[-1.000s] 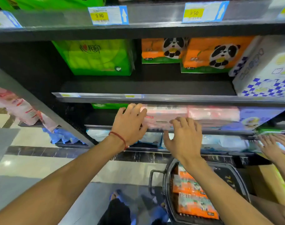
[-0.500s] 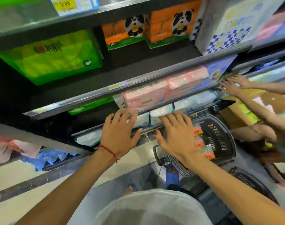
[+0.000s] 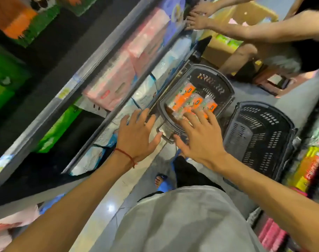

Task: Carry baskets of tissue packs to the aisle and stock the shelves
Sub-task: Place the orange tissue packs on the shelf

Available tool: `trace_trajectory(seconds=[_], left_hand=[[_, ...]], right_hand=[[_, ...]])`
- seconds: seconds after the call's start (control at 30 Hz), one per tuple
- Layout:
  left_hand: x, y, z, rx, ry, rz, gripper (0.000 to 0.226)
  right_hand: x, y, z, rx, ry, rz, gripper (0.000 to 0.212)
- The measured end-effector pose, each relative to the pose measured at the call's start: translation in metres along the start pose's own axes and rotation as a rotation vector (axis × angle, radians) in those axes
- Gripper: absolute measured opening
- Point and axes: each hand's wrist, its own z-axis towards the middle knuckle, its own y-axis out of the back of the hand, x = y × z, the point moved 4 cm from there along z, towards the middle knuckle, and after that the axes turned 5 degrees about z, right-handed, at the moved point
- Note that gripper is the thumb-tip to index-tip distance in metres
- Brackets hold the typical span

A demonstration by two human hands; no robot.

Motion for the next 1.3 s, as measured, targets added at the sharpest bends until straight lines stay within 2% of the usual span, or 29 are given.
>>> trace_trajectory(seconds=[0.13, 0.33, 0.6, 0.93, 1.13, 1.3], left_hand=[[-0.025, -0.006, 0.049, 0.032, -0.118, -0.015, 0.060], [-0.053, -0.025, 0.116, 0.148, -0.262, 0.065, 0.062], [-0.077, -0.052, 0.205, 0.211, -0.388, 0.043, 0.058], [-0.075, -0.161, 0.314, 0.277, -0.527, 0.051, 0.055], [-0.076, -0.231, 0.352, 0.275, -0.618, 0.064, 0.050], [-0.085, -0.272, 0.354, 0.359, -0.563, 0.015, 0.059]], right_hand=[[-0.047, -0.016, -0.006, 0.068, -0.125, -0.020, 0.054], [-0.116, -0.042, 0.004, 0.080, -0.277, 0.004, 0.052], [-0.183, -0.079, 0.028, 0.123, -0.467, 0.058, 0.051], [-0.219, -0.161, 0.044, 0.158, -0.731, 0.063, 0.045], [-0.228, -0.234, 0.053, 0.289, -0.733, 0.075, 0.047], [-0.252, -0.286, 0.057, 0.389, -0.663, 0.105, 0.050]])
